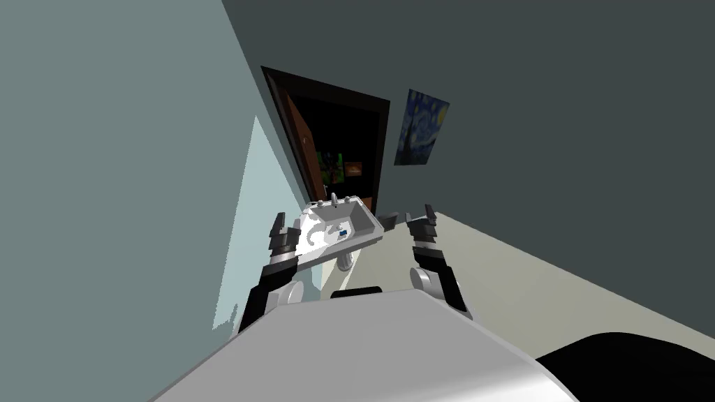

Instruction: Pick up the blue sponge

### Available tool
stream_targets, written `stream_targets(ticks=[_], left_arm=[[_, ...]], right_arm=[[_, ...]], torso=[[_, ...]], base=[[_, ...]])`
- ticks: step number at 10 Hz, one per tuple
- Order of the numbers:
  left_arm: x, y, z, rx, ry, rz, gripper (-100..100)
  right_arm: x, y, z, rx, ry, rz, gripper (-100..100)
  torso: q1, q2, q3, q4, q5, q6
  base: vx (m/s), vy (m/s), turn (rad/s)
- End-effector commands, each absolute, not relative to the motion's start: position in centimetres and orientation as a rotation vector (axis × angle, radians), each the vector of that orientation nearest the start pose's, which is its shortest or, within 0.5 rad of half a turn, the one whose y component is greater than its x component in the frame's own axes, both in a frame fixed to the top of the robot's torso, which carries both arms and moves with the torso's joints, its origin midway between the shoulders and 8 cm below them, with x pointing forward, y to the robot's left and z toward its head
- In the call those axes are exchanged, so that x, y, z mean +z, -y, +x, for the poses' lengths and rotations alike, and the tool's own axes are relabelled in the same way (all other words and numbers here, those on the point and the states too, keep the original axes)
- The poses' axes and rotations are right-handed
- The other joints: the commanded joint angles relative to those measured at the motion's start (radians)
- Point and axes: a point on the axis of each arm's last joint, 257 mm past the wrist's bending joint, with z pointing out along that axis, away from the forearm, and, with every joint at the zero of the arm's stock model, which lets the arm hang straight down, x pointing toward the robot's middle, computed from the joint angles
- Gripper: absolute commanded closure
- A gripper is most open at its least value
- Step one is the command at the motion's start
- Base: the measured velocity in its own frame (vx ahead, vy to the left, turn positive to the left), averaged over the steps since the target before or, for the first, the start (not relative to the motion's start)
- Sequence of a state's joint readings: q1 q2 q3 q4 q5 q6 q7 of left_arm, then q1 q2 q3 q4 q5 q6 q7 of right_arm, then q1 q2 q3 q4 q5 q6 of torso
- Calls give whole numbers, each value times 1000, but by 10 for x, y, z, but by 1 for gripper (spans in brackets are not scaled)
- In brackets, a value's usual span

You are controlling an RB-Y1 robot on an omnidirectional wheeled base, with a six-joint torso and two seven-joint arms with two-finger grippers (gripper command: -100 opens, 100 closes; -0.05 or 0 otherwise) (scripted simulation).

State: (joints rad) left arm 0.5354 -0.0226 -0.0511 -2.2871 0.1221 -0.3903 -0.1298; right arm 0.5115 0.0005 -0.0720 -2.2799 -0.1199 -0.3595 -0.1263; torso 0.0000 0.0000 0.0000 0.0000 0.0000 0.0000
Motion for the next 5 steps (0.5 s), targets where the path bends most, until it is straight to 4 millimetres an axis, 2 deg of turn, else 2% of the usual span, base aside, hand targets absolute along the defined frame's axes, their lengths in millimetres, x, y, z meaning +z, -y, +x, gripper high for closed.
stream_targets(ticks=[1,3,5], left_arm=[[-16,-281,361,-1264,-716,-811,-100],[-31,-281,366,-1253,-786,-822,-100],[-50,-282,371,-1234,-870,-848,-100]], right_arm=[[-6,322,357,1383,-586,896,0],[-6,322,357,1383,-586,896,0],[-6,322,357,1383,-586,896,0]], torso=[[0,0,0,0,0,0],[-7,-4,-2,-1,-1,0],[-11,-6,-3,-1,-2,0]], base=[[37,-72,55],[86,-129,64],[95,-173,75]])
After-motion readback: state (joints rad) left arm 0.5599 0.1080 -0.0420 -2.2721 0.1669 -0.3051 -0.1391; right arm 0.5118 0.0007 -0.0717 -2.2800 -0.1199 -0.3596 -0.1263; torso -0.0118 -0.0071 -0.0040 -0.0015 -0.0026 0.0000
